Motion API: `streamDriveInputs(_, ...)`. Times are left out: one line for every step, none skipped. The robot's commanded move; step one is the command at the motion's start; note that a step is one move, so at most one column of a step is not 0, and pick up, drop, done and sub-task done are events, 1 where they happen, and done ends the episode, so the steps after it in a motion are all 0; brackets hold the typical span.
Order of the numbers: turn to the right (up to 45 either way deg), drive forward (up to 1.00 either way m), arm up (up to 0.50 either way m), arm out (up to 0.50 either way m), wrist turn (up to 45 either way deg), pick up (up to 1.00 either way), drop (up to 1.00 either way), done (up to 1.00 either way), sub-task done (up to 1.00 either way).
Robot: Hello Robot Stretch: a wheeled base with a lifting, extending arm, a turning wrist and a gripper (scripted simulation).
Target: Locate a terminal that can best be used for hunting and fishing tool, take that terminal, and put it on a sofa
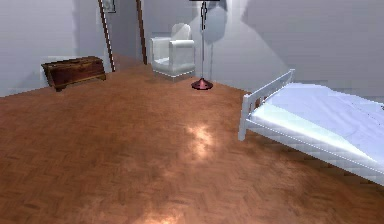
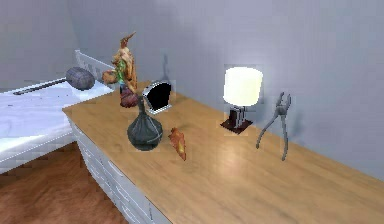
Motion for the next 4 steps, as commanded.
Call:
streamDriveInputs(0.0, 0.0, 0.32, 0.0, 0.0, 0.0, 0.0, 0.0, 0.0)
streamDriveInputs(0.0, 0.0, 0.0, 0.42, 0.0, 0.0, 0.0, 0.0, 0.0)
streamDriveInputs(0.0, 0.0, 0.0, 0.0, 45.0, 0.0, 0.0, 0.0, 0.0)
streamDriveInputs(0.0, 0.0, 0.0, 0.0, 45.0, 0.0, 0.0, 0.0, 0.0)
